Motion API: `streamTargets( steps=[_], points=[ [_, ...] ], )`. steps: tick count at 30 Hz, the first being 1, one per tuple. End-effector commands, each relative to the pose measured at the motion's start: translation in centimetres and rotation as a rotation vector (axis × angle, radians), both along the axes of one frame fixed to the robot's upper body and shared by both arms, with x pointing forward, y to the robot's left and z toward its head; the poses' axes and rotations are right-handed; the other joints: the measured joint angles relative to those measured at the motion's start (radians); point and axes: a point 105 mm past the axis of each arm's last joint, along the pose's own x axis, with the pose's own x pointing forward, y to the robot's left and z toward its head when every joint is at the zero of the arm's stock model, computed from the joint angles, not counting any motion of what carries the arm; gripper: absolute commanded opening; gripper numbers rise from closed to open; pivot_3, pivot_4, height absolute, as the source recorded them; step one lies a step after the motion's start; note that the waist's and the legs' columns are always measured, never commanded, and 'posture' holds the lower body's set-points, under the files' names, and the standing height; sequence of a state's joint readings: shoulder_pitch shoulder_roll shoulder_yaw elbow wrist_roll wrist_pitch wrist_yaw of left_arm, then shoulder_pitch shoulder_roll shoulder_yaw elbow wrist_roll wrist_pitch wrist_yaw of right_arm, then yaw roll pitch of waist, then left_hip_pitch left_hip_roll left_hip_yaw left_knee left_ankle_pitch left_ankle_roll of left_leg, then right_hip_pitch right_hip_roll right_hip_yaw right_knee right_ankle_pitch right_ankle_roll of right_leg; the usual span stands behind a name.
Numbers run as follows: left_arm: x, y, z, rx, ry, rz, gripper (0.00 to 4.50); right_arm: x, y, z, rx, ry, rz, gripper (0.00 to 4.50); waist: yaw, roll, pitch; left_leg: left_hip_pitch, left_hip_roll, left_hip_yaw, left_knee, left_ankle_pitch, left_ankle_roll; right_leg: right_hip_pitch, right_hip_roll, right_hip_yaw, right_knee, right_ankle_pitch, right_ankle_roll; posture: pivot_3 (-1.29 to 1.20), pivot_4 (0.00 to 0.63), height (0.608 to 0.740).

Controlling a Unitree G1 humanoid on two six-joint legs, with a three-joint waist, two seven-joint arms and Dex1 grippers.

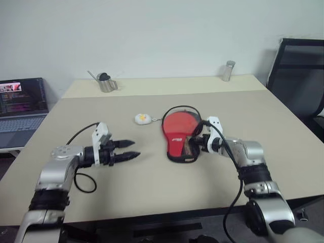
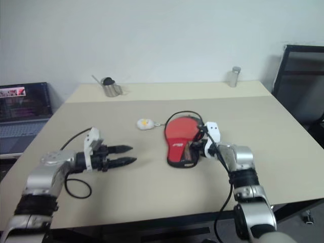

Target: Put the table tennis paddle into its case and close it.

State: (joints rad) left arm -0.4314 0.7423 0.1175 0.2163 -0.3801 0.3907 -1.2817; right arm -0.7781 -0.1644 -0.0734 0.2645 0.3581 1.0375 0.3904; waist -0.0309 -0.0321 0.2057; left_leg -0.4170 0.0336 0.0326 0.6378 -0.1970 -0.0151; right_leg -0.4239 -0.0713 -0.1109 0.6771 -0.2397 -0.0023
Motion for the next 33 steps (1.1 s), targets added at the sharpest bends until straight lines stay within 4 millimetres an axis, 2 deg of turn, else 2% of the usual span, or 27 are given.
streamTargets(
  steps=[1,7,15,22,33],
  points=[
    [-1.5,-0.6,1.0,-0.004,-0.017,-0.045,3.17,-2.1,1.7,1.7,0.038,-0.037,0.075,0.03,0.003,0.0,0.0,0.0,0.0,0.0,0.0,0.0,0.0,0.0,0.0,0.0,0.0,0.0,0.0,0.0,0.15,0.74],
    [-4.1,-2.5,0.0,-0.019,0.042,-0.122,3.17,-5.8,1.6,-0.1,0.041,0.045,0.076,0.03,0.008,0.0,0.0,-0.001,0.0,0.0,0.0,-0.001,-0.001,0.001,-0.001,-0.001,-0.003,0.0,0.0,0.0,0.15,0.74],
    [-5.0,-3.1,-0.1,-0.013,0.072,-0.183,3.17,-10.1,0.9,-1.1,0.069,0.136,0.023,0.03,0.025,0.0,0.0,-0.001,0.0,-0.001,-0.003,-0.002,-0.002,0.001,0.0,-0.003,-0.006,-0.001,-0.001,0.0,0.15,0.74],
    [-6.1,-3.0,0.1,0.019,0.088,-0.268,3.17,-11.7,0.1,-1.8,0.057,0.151,0.017,0.03,0.029,0.0,0.0,-0.002,-0.001,-0.003,-0.009,-0.002,-0.002,0.002,0.001,-0.005,-0.015,-0.001,-0.001,0.0,0.15,0.74],
    [-6.9,-3.2,1.0,0.043,0.059,-0.328,3.17,-12.3,-0.7,-2.1,0.028,0.153,0.031,0.03,0.03,0.0,0.0,-0.004,-0.001,-0.005,-0.009,-0.003,-0.002,0.002,0.001,-0.007,-0.017,-0.001,-0.001,0.0,0.15,0.74]
  ],
)
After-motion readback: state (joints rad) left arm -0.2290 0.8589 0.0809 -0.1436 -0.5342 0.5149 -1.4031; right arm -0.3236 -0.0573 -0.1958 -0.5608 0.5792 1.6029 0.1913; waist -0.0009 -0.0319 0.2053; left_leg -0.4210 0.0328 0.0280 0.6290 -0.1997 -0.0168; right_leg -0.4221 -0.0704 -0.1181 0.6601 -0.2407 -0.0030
